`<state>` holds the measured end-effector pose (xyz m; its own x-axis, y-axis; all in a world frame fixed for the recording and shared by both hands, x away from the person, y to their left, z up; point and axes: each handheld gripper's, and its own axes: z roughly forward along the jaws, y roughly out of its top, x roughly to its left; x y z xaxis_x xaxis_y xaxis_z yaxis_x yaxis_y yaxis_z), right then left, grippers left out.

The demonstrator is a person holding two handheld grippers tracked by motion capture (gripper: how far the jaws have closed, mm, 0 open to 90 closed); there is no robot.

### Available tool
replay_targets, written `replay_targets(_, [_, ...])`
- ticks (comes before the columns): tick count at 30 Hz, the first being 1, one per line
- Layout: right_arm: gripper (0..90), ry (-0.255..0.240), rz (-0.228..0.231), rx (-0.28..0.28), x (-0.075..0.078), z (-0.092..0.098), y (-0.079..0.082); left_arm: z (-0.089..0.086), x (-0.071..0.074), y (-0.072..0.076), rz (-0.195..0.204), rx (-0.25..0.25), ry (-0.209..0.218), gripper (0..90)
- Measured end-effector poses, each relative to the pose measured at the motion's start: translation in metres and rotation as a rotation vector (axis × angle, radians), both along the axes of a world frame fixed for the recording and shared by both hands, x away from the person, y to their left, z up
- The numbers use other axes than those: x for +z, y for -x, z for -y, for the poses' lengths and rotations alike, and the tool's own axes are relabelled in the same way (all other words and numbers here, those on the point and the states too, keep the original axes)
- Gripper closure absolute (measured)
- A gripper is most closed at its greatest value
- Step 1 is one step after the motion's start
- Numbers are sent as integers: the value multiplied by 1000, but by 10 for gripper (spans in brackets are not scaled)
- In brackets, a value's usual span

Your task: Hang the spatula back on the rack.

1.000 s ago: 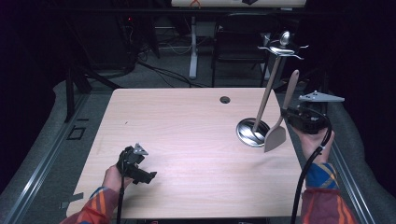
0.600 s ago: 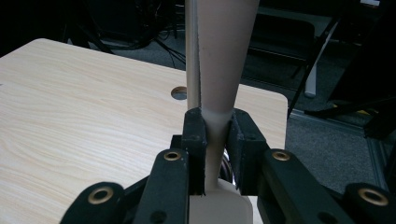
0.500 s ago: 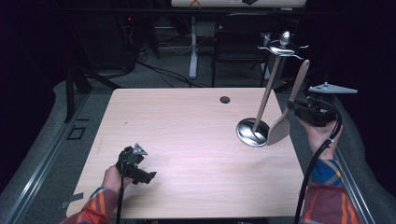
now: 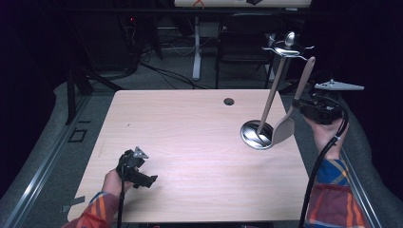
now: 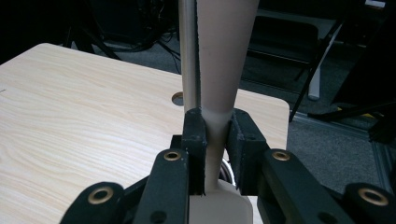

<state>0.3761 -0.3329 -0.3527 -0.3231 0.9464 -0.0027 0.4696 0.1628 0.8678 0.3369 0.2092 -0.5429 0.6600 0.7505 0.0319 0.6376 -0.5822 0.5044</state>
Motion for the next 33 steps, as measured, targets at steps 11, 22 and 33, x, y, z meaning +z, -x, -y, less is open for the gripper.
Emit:
replay_targets(11, [781, 6, -8, 4, 0, -2, -5, -4, 1, 3, -1, 9, -3, 30])
replay_targets(22, [781, 21, -24, 11, 0, -5, -13, -9, 0, 6, -4, 24, 3, 30])
replay_targets(33, [780, 22, -30, 13, -3, -9, -20, -14, 0, 10, -2, 41, -1, 30])
